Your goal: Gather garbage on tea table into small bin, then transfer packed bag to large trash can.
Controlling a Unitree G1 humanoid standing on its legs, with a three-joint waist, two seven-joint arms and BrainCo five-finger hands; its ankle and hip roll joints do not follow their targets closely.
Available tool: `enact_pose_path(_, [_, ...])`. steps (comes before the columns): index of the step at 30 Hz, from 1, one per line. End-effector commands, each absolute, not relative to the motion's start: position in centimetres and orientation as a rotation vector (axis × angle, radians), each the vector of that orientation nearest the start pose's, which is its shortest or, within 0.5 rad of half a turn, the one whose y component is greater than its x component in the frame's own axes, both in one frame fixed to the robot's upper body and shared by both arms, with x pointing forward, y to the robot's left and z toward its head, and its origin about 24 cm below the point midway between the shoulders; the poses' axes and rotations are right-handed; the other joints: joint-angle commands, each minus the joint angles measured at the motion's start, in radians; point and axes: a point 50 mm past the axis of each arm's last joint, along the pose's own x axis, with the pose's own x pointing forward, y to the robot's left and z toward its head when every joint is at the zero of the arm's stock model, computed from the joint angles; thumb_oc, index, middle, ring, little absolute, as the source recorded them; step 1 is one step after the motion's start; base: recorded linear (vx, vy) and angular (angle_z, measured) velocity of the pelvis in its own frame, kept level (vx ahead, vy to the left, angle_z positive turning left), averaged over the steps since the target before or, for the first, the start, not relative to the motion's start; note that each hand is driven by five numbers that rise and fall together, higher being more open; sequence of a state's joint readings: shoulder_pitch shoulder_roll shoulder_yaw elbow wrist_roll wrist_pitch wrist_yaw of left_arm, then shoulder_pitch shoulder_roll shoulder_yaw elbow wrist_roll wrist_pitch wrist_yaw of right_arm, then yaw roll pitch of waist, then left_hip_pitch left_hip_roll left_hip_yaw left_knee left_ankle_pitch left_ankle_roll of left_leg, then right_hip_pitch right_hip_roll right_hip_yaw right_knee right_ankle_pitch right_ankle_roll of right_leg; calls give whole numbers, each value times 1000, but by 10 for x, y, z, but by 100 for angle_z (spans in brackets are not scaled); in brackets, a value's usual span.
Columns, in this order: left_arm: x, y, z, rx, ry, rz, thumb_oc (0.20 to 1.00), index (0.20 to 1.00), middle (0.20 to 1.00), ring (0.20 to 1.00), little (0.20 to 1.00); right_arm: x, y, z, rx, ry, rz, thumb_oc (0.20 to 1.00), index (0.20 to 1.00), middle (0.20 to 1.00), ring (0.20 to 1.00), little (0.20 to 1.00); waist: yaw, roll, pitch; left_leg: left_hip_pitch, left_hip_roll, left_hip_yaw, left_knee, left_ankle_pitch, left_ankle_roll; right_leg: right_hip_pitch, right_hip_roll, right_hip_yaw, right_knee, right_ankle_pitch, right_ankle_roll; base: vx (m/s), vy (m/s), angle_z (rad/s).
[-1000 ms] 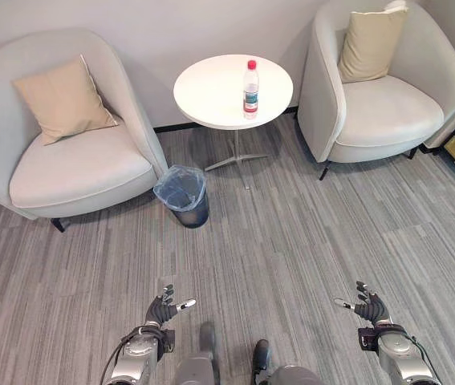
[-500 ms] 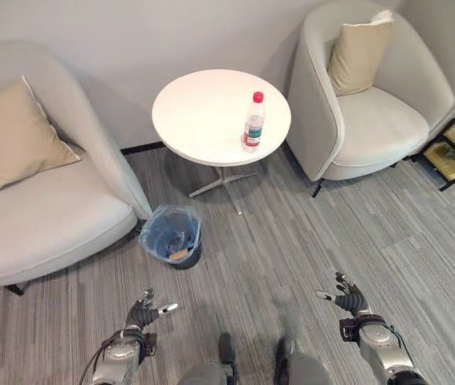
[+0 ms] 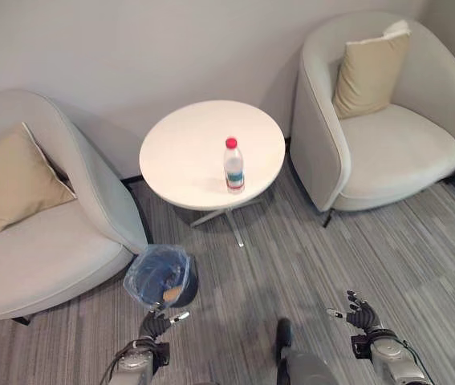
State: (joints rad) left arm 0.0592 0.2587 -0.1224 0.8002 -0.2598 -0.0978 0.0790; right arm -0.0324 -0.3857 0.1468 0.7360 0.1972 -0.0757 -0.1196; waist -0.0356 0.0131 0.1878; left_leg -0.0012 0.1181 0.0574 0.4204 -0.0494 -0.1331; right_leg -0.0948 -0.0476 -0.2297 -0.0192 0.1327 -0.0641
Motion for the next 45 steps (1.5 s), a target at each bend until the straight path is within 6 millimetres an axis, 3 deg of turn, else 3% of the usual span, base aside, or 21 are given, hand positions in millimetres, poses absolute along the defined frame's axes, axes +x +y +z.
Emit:
enact_pose_path(1, [175, 237, -104, 100, 682, 188, 1000, 1000, 1000, 1000, 1000, 199, -265, -77, -286, 598, -196, 1000, 1000, 1000, 1000, 1000, -1, -26, 14, 8, -30, 22, -107, -33, 55, 18, -33, 18, 36, -174, 127, 157, -113, 15])
enact_pose_path(4, [173, 235, -106, 108, 699, 174, 1000, 1000, 1000, 1000, 1000, 195, -269, -79, -291, 617, -203, 1000, 1000, 1000, 1000, 1000, 8, -37, 12, -43, -51, 56, -172, -70, 68, 56, -42, -4, 13, -196, 132, 175, -84, 16])
enact_pose_path(8, [173, 237, -106, 122, 705, 166, 1000, 1000, 1000, 1000, 1000, 193, -272, -81, -297, 635, -211, 1000, 1000, 1000, 1000, 1000, 25, -40, 19, -112, -58, 74, -241, -16, 60, 93, -36, -18, 1, -214, 133, 151, -26, 33])
enact_pose_path(9, [173, 238, -107, 126, 709, 169, 1000, 1000, 1000, 1000, 1000, 192, -272, -82, -295, 641, -219, 1000, 1000, 1000, 1000, 1000, 38, -38, 23, -159, -55, 97, -279, 40, 49, 126, -27, -29, -8, -225, 133, 175, 2, 11])
enact_pose_path(12, [168, 240, -109, 131, 726, 176, 1000, 1000, 1000, 1000, 1000, 191, -270, -83, -298, 644, -217, 1000, 1000, 1000, 1000, 1000, 48, -30, 21, -174, -44, 145, -334, 93, 43, 168, -13, -37, -12, -246, 134, 194, 44, 16])
enact_pose_path(14, [166, 240, -110, 133, 732, 181, 1000, 1000, 1000, 1000, 1000, 192, -268, -82, -308, 639, -207, 1000, 1000, 1000, 1000, 1000, 59, -31, 23, -193, -46, 138, -338, 110, 41, 193, -8, -28, -9, -261, 135, 247, 122, 9])
enact_pose_path(18, [157, 242, -115, 134, 765, 184, 1000, 1000, 1000, 1000, 1000, 194, -260, -83, -319, 633, -178, 1000, 1000, 1000, 1000, 1000, 68, -34, -2, -144, -59, 131, -361, 82, 68, 231, -26, -10, 20, -285, 156, 246, 182, -13])
enact_pose_path(20, [158, 249, -112, 171, 762, 182, 1000, 1000, 1000, 1000, 1000, 200, -250, -80, -326, 600, -133, 1000, 1000, 1000, 1000, 1000, 73, -45, -10, -114, -83, 131, -346, 35, 109, 193, -66, 24, 154, -298, 181, 255, 272, -19])
enact_pose_path(22, [163, 257, -107, 187, 744, 199, 1000, 1000, 1000, 1000, 1000, 205, -247, -76, -345, 575, -108, 1000, 1000, 1000, 1000, 1000, 66, -37, -7, -94, -93, 115, -351, 13, 132, 102, -71, 69, 282, -282, 202, 130, 151, 5])
enact_pose_path(23, [166, 260, -104, 189, 726, 211, 1000, 1000, 1000, 1000, 1000, 211, -246, -71, -384, 554, -86, 1000, 1000, 1000, 1000, 1000, 54, -26, -3, -64, -102, 89, -374, 7, 141, 37, -46, 135, 285, -263, 192, 182, 46, 11])
enact_pose_path(27, [169, 261, -102, 207, 714, 208, 1000, 1000, 1000, 1000, 1000, 227, -247, -52, -509, 466, -17, 1000, 1000, 1000, 1000, 1000, 27, -31, 18, -32, -116, 41, -378, -3, 135, -9, -2, 231, 168, -213, 180, 106, -110, 34])
enact_pose_path(30, [162, 257, -106, 199, 730, 186, 1000, 1000, 1000, 1000, 1000, 238, -244, -27, -672, 352, 91, 1000, 1000, 1000, 1000, 1000, 38, -41, -10, -27, -107, 11, -384, 9, 108, 80, -2, 191, 39, -198, 155, 95, -313, 66])
enact_pose_path(34, [158, 252, -110, 206, 748, 162, 1000, 1000, 1000, 1000, 1000, 247, -241, -9, -772, 264, 150, 1000, 1000, 1000, 1000, 1000, 43, -36, -17, -19, -97, -2, -398, 23, 93, 124, 5, 162, -10, -200, 149, 39, -102, 40])
enact_pose_path(35, [156, 251, -112, 210, 756, 156, 1000, 1000, 1000, 1000, 1000, 253, -237, 5, -828, 200, 192, 1000, 1000, 1000, 1000, 1000, 47, -33, -20, -10, -92, -8, -410, 33, 84, 143, 10, 148, -24, -205, 144, 34, -65, 35])
enact_pose_path(45, [148, 243, -118, 202, 789, 134, 1000, 1000, 1000, 1000, 1000, 260, -222, 24, -927, 96, 299, 1000, 1000, 1000, 1000, 1000, 55, -23, -36, 28, -87, -44, -454, 58, 70, 196, 27, 106, -52, -226, 132, 26, -44, 11])
